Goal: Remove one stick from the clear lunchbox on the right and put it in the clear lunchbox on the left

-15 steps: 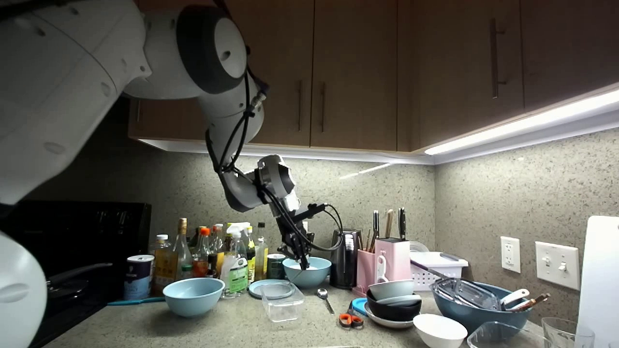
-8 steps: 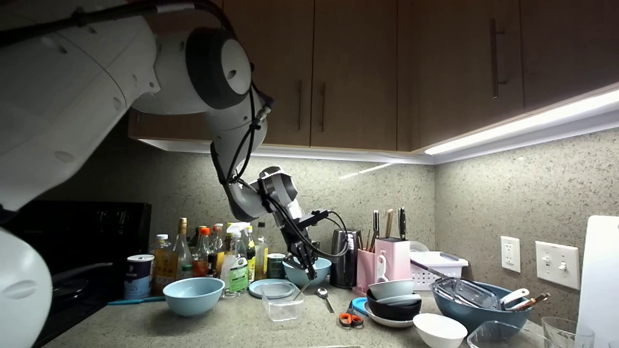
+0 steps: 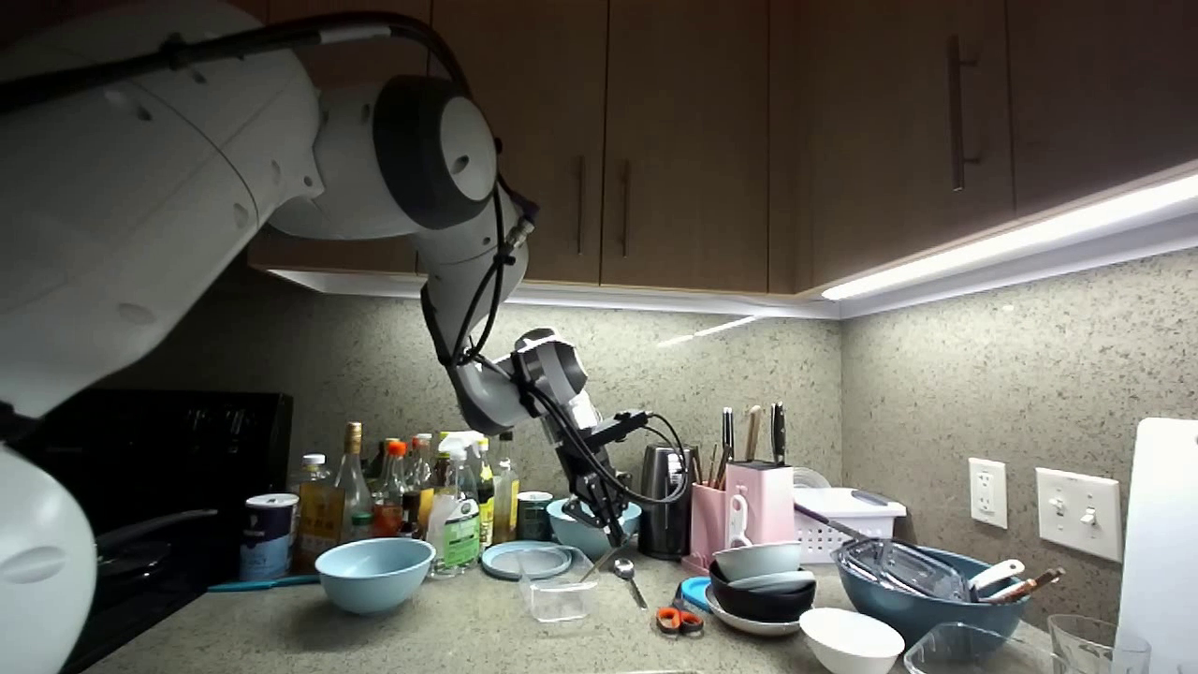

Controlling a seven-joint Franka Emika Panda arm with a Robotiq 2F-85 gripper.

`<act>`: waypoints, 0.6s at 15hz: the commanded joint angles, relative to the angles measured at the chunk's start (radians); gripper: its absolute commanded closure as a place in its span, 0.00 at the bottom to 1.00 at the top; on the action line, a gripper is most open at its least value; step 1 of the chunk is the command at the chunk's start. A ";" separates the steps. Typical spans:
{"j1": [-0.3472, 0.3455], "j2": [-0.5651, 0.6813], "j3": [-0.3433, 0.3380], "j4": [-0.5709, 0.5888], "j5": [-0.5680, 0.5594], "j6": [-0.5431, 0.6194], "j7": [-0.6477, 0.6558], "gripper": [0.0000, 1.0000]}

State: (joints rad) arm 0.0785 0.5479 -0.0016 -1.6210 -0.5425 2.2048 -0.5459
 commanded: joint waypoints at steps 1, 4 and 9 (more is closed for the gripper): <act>-0.014 0.037 0.010 0.042 0.025 -0.019 0.009 0.97; -0.029 0.054 0.032 0.066 0.079 -0.019 -0.030 0.96; -0.025 0.084 0.046 0.098 0.110 -0.033 -0.036 0.96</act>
State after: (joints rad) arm 0.0657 0.6056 0.0220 -1.5557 -0.4626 2.2016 -0.5465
